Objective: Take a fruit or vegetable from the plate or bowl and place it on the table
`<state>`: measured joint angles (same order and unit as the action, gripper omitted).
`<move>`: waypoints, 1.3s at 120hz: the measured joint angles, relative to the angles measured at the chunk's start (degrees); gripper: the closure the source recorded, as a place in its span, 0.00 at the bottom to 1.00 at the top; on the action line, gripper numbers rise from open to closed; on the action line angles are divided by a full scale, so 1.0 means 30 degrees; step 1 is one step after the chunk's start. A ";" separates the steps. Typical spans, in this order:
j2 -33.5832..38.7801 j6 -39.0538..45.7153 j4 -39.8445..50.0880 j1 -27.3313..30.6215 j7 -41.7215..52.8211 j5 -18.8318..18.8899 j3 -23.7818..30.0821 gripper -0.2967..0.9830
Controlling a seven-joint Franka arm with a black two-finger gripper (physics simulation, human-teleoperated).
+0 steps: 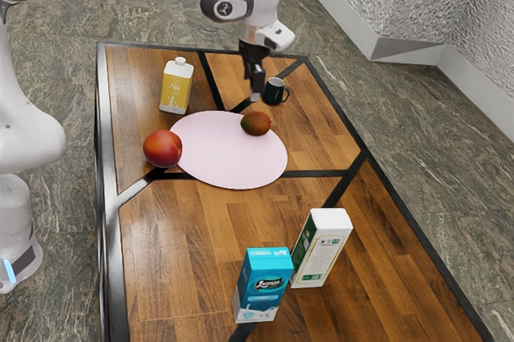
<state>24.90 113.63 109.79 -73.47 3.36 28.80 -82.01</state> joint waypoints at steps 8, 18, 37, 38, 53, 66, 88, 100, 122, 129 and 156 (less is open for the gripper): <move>0.0022 0.0250 -0.0050 0.0018 0.0081 -0.0614 -0.0001 0.23; 0.0002 0.0463 -0.0162 -0.0100 0.0191 -0.1236 0.0074 0.23; -0.0277 0.0688 0.0319 0.0252 0.0362 -0.1899 0.0577 0.23; -0.0297 0.0696 0.0370 0.0291 0.0370 -0.1925 0.0591 0.23; -0.0486 0.0878 0.0687 0.0491 0.0506 -0.2233 0.0478 0.23; -0.0676 0.1181 0.0997 0.0689 0.0642 -0.2446 0.0379 0.23; -0.0708 0.1602 0.1088 0.0113 0.0822 -0.2573 -0.0159 0.23; -0.0687 0.1810 0.1173 -0.0162 0.0906 -0.2561 -0.0614 0.23; -0.0557 0.2071 0.1392 -0.0338 0.1035 -0.2465 -0.1001 0.23; -0.0532 0.2213 0.1363 -0.1009 0.1068 -0.2432 -0.1584 0.23; -0.0476 0.2665 0.1365 -0.1756 0.1169 -0.2356 -0.2268 0.23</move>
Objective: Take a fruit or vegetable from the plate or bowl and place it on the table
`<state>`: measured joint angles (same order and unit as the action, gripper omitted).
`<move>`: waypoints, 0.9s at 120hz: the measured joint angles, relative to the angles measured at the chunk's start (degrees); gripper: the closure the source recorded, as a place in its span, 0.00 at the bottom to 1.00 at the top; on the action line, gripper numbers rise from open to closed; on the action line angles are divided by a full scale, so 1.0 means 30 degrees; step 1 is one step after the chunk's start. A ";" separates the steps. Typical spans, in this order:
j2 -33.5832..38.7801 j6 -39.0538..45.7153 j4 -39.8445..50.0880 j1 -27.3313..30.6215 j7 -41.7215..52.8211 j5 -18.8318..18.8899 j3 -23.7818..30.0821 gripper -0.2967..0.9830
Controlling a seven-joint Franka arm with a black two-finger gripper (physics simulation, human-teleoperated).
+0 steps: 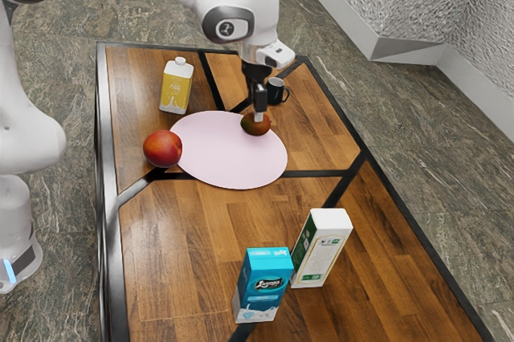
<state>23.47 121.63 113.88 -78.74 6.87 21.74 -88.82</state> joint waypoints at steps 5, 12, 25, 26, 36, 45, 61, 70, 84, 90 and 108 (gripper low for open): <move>-0.0014 0.0044 0.0011 -0.0001 0.0014 0.0002 -0.0010 0.23; -0.0037 0.0081 0.0104 0.0089 0.0033 -0.0002 -0.0015 0.23; -0.0078 -0.0234 0.0148 0.0187 0.0083 -0.0027 -0.0017 0.23; -0.0079 -0.0276 0.0146 0.0193 0.0087 -0.0032 -0.0017 0.23; -0.0083 -0.0615 0.0139 0.0210 0.0127 -0.0059 -0.0018 0.23; -0.0077 -0.0822 0.0174 0.0225 0.0157 -0.0076 -0.0031 0.23; -0.0032 -0.1013 0.0174 0.0108 0.0206 -0.0083 -0.0352 0.23; -0.0011 -0.1055 0.0164 0.0024 0.0230 -0.0060 -0.0511 0.23; 0.0100 -0.1026 0.0113 -0.0275 0.0265 0.0036 -0.0682 0.23; 0.0142 -0.0982 0.0089 -0.0345 0.0278 0.0088 -0.0708 0.23; 0.0260 -0.0778 0.0096 -0.0829 0.0306 0.0217 -0.1098 0.23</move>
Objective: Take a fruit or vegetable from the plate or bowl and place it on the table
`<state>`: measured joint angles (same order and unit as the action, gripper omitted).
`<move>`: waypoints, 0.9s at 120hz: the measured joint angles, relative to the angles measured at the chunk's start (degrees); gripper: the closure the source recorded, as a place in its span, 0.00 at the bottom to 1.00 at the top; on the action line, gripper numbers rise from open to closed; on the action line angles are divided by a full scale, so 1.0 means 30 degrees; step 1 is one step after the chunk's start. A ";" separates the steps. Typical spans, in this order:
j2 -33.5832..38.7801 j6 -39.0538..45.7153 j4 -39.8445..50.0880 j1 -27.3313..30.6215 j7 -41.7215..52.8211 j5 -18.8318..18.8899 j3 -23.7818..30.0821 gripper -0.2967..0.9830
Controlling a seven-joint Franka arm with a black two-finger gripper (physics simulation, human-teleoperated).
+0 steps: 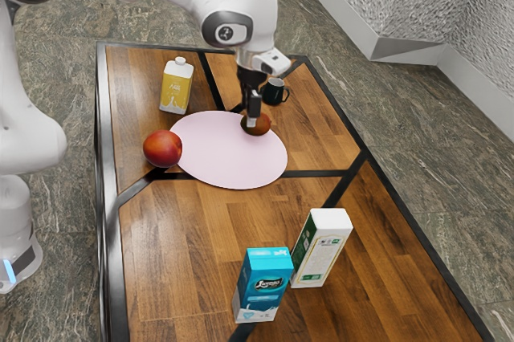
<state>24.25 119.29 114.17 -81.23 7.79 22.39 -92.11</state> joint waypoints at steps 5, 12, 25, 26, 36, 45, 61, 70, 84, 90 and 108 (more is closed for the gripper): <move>-0.0001 0.0078 0.0003 -0.0283 0.0003 0.0019 -0.0256 0.23; 0.0005 0.0198 -0.0005 -0.0664 0.0006 0.0037 -0.0585 0.23; 0.0046 0.0449 -0.0036 -0.0937 0.0012 0.0068 -0.0837 0.23; 0.0053 0.0464 -0.0038 -0.0945 0.0013 0.0072 -0.0844 0.23; 0.0193 0.0622 -0.0065 -0.1004 0.0017 0.0150 -0.0875 0.23; 0.0290 0.0795 -0.0077 -0.1124 0.0016 0.0205 -0.0881 0.23; 0.0289 0.0984 -0.0023 -0.1214 -0.0003 0.0244 -0.0897 0.23; 0.0250 0.1048 0.0003 -0.1222 -0.0020 0.0244 -0.0908 0.23; 0.0199 0.1110 0.0032 -0.1235 -0.0128 0.0228 -0.0929 0.35; 0.0185 0.1128 0.0073 -0.1297 -0.0180 0.0227 -0.0993 0.39; -0.0093 0.1184 0.0693 -0.1517 -0.0458 0.0243 -0.1244 0.48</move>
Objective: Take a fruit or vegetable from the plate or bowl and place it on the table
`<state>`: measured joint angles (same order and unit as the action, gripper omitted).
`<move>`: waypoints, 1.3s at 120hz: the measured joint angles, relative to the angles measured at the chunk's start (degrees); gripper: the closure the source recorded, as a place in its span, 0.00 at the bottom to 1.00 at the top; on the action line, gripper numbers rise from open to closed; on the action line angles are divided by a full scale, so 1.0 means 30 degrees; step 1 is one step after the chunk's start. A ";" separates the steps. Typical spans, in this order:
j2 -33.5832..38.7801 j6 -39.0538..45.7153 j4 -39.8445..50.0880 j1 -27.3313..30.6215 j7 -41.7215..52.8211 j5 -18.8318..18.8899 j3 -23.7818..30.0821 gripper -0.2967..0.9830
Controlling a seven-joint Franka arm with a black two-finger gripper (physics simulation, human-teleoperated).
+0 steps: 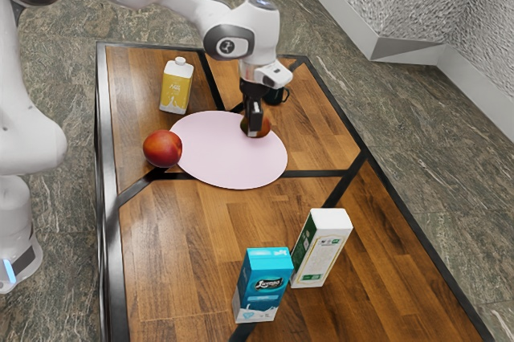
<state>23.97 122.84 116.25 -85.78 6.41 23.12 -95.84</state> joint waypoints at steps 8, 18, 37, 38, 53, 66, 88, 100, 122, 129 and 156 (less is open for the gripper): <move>-0.0053 0.0056 0.0035 -0.0040 -0.0130 0.0010 -0.0010 0.50; -0.0050 0.0166 0.0019 -0.0056 -0.0284 0.0041 -0.0012 0.51; -0.0062 0.0416 -0.0137 -0.0214 -0.0509 0.0144 -0.0035 0.52; -0.0064 0.0425 -0.0165 -0.0229 -0.0518 0.0160 -0.0040 0.52; -0.0097 0.0523 -0.0660 -0.0361 -0.0642 0.0373 -0.0043 0.52; -0.0786 0.0571 -0.1226 -0.0237 -0.0688 0.0346 0.0084 0.52; -0.3506 0.0605 -0.2698 0.0228 -0.0124 -0.1915 0.0437 0.52; -0.3749 0.0615 -0.3571 0.0214 0.0390 -0.2629 -0.0058 0.52; -0.2681 0.0631 -0.4465 -0.0756 0.1453 -0.2460 -0.2973 0.52; -0.2507 0.0628 -0.4714 -0.1112 0.1732 -0.2239 -0.3276 0.52; -0.1556 0.0555 -0.6183 -0.4927 0.2655 -0.1957 -0.7431 0.52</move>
<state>19.30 124.51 97.70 -100.56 14.38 17.25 -118.13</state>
